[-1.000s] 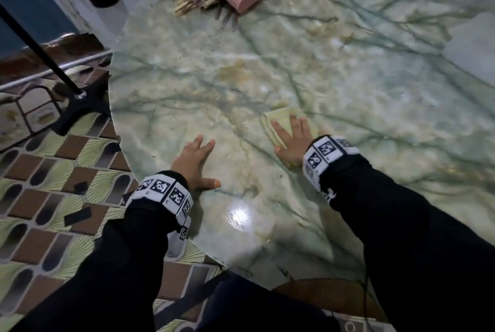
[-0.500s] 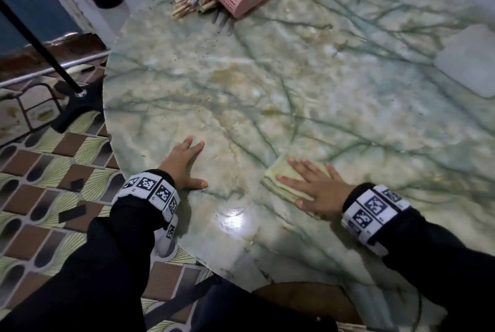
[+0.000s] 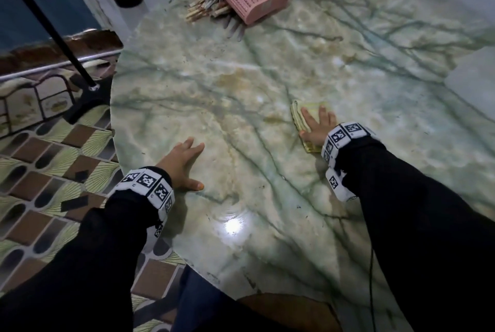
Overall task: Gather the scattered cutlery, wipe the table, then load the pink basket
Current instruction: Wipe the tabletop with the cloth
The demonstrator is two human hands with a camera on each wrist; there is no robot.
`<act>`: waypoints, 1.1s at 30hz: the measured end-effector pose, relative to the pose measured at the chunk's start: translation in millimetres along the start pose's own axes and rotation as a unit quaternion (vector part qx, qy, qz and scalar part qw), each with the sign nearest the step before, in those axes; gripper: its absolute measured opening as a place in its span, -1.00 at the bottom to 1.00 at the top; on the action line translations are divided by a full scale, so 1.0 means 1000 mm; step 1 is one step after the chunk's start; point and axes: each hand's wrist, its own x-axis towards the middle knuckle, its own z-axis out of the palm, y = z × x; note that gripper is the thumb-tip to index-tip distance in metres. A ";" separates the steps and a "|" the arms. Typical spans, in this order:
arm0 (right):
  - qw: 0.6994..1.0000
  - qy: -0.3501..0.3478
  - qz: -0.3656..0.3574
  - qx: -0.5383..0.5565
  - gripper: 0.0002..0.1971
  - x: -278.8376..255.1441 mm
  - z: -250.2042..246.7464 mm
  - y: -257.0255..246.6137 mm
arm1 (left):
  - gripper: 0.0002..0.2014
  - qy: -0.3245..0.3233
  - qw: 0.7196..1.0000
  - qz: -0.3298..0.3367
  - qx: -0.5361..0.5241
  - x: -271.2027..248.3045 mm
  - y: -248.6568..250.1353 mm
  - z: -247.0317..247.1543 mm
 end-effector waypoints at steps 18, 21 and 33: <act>0.962 -0.119 -0.199 -0.147 -0.29 -0.160 0.091 -0.110 | -0.60 0.083 0.988 0.060 -0.116 0.057 -0.058 -0.076; 0.987 -0.126 -0.050 -0.086 -0.27 -0.146 0.075 -0.080 | -0.53 0.095 0.991 0.065 -0.063 0.076 -0.082 -0.097; 0.995 0.031 0.084 0.048 -0.39 -0.016 0.061 -0.241 | -0.28 -0.056 0.976 0.169 0.126 0.100 -0.115 -0.136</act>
